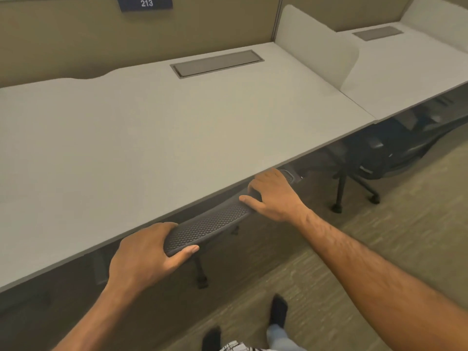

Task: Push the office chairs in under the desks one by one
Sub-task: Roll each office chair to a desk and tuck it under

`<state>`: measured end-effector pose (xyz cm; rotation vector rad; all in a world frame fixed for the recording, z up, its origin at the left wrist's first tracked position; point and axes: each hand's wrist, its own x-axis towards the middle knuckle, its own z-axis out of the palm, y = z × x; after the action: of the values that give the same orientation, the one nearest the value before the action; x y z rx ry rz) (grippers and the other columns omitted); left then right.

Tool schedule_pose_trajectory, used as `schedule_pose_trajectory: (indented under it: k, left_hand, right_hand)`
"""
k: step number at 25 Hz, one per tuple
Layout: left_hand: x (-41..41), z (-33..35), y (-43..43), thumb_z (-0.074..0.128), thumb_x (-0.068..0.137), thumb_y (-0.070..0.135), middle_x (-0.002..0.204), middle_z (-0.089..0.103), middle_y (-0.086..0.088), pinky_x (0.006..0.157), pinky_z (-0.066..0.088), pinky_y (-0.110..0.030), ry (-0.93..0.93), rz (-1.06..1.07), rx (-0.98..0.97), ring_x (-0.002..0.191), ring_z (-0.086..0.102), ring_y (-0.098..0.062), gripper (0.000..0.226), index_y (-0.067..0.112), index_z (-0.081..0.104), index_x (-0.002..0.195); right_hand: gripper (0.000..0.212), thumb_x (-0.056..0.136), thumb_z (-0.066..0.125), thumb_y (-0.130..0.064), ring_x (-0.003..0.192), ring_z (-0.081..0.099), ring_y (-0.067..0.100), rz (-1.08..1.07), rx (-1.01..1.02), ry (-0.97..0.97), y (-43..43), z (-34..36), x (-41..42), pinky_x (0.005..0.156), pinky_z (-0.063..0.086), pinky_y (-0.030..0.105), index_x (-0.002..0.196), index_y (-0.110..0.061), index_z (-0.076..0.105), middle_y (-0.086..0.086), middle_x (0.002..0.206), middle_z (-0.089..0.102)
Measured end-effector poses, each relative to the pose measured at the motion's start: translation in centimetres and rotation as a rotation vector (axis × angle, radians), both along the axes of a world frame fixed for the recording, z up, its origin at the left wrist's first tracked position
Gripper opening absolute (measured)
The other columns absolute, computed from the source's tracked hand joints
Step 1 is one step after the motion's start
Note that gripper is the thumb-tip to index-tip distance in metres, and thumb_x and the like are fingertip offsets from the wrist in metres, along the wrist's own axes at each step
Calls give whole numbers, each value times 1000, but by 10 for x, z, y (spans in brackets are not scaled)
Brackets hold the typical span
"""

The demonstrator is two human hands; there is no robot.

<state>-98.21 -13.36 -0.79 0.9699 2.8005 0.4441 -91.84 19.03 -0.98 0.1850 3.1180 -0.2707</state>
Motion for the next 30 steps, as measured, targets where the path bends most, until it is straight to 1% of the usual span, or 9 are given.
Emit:
schedule_pose_trajectory:
  k: [4,7,10,14,17,19,21,25,30]
  left_hand:
    - [-14,-4,15,37,69,96,110,69,23,73,49,-30,-2,27,-20,99,65,-9,80,41,62,120]
    - [-17,-4,36,34,69,98,110,66,24,72,44,-27,-7,16,-42,99,63,-6,81,41,62,120]
    - [-17,-2,65,36,69,98,111,65,25,74,44,-25,-33,24,-56,100,61,-4,81,42,61,121]
    - [-16,0,99,38,67,99,113,64,27,78,45,-26,-67,55,-60,103,60,-2,82,42,60,122]
    - [-17,1,119,37,65,101,118,64,27,81,45,-26,-97,59,-92,106,60,-2,89,42,58,127]
    - [-17,2,133,35,64,102,120,63,27,81,45,-25,-104,65,-106,108,60,-2,91,42,57,129]
    - [-17,3,148,34,63,103,120,63,28,80,44,-25,-112,72,-111,106,60,-1,92,44,56,129]
    - [-16,3,167,32,60,104,113,64,30,74,42,-24,-111,94,-116,98,59,0,92,46,57,126]
    - [-16,4,175,31,57,105,106,65,30,75,46,-26,-110,111,-106,94,61,-1,92,46,60,122]
  right_hand:
    - [57,94,35,-70,93,47,16,67,-18,19,28,-9,-6,108,30,40,96,-22,65,-7,94,58]
    - [45,96,50,-62,82,43,15,126,-51,84,55,-11,-18,84,34,33,86,-20,63,-9,83,50]
    - [48,94,45,-65,78,45,16,150,-64,88,86,-12,-25,73,33,30,81,-21,60,-6,79,53]
    - [53,92,40,-69,75,45,14,149,-43,115,120,-15,-25,76,37,32,78,-22,60,-6,78,53]
    - [66,92,32,-77,83,54,16,130,40,106,141,-19,-23,97,43,42,91,-23,69,-6,89,62]
    - [83,88,17,-84,91,62,18,106,46,58,153,-17,-22,100,43,44,101,-23,73,-6,97,68]
    - [91,85,10,-87,90,65,17,96,47,10,166,-13,-23,99,43,43,99,-23,74,-6,94,72]
    - [71,88,21,-82,66,56,16,147,69,-37,184,-7,-29,79,49,39,70,-23,58,-7,68,61]
    - [74,89,22,-81,67,60,17,177,77,-30,193,-7,-30,71,50,37,76,-21,64,-5,73,65]
